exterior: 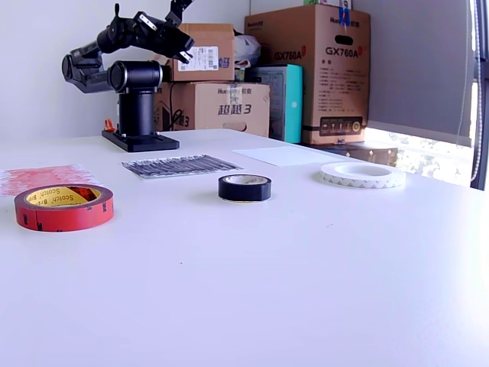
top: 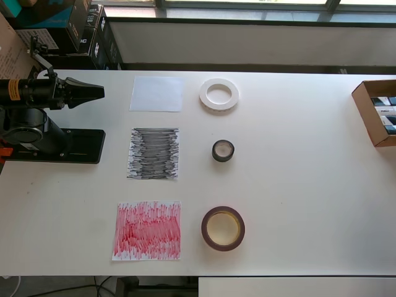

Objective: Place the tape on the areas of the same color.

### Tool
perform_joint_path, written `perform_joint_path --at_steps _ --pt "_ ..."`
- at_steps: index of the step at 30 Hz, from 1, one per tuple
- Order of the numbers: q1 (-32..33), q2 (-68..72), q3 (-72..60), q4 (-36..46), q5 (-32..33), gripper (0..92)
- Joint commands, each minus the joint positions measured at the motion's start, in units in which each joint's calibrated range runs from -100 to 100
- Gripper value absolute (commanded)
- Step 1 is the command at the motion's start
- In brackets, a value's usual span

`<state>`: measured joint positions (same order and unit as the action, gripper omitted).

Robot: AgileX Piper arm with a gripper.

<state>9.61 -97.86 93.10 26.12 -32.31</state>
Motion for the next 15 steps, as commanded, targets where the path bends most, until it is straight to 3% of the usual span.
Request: perform_joint_path --at_steps 1,15 --pt "-0.36 7.77 -6.28 -0.45 0.14 0.3" --pt "2.32 45.66 -37.54 -0.28 1.62 0.3"
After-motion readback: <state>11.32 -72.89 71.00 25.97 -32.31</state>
